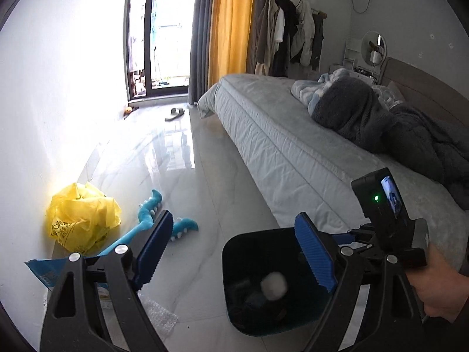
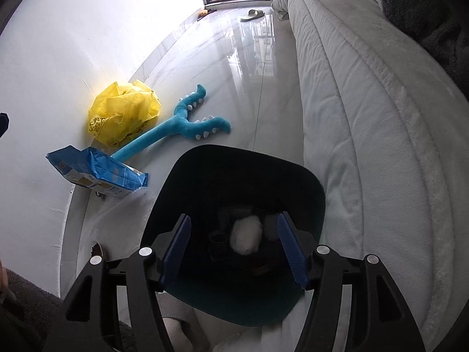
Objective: Collect trash
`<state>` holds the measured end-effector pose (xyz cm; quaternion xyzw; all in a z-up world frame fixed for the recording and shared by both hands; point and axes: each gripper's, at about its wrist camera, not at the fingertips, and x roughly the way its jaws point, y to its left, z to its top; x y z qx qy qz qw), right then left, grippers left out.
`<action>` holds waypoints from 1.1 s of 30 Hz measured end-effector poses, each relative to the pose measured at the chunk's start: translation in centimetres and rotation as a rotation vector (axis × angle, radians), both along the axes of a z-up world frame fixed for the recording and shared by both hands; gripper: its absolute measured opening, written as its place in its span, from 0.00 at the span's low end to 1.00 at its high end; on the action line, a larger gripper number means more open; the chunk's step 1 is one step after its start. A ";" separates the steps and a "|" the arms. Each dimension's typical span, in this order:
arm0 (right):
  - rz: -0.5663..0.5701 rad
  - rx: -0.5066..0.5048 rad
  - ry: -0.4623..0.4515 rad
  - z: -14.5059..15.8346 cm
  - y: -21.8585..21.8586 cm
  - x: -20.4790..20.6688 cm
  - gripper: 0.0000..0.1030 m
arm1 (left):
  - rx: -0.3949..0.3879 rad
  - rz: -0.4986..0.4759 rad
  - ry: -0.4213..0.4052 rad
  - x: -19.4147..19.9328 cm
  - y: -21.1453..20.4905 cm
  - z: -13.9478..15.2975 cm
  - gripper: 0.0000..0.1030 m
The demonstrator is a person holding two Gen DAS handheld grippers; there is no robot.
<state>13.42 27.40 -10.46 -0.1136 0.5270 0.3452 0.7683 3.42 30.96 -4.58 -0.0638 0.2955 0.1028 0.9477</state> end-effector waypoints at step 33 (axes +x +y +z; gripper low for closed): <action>-0.311 0.153 -0.497 17.6 -29.6 -12.0 0.97 | 0.056 0.005 -0.112 -6.5 -12.8 6.9 0.97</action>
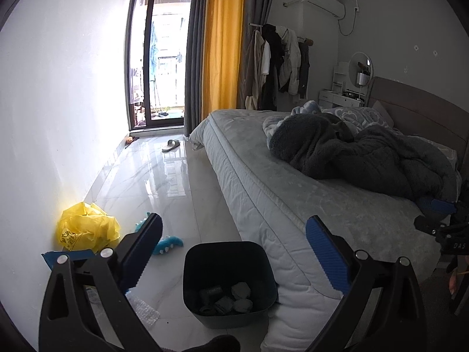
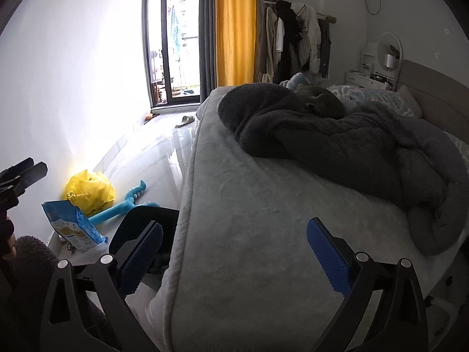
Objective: Collect trash
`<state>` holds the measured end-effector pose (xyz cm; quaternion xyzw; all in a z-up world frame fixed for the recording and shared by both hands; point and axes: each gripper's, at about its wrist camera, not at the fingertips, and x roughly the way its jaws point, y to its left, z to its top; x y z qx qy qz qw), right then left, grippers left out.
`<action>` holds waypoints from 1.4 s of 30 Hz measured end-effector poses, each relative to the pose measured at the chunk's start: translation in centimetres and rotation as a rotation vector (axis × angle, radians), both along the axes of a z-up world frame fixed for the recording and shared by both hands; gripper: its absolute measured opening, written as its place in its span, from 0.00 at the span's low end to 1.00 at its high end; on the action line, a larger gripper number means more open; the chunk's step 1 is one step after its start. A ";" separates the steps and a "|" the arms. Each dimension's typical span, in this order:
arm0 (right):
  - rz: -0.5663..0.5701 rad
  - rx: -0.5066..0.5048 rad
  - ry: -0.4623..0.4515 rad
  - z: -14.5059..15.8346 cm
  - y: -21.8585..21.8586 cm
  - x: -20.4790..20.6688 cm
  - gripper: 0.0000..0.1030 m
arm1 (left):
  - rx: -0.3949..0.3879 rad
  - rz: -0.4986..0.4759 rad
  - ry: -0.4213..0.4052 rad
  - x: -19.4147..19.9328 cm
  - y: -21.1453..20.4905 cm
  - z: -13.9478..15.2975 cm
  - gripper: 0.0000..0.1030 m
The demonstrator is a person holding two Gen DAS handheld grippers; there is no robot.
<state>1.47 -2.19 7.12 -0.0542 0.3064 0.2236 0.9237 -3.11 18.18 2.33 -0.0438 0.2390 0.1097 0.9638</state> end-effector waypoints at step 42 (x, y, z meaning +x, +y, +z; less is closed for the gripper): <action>0.044 0.113 -0.005 -0.4 -4.0 -1.7 0.97 | 0.014 -0.074 0.079 0.6 -4.1 -3.7 0.97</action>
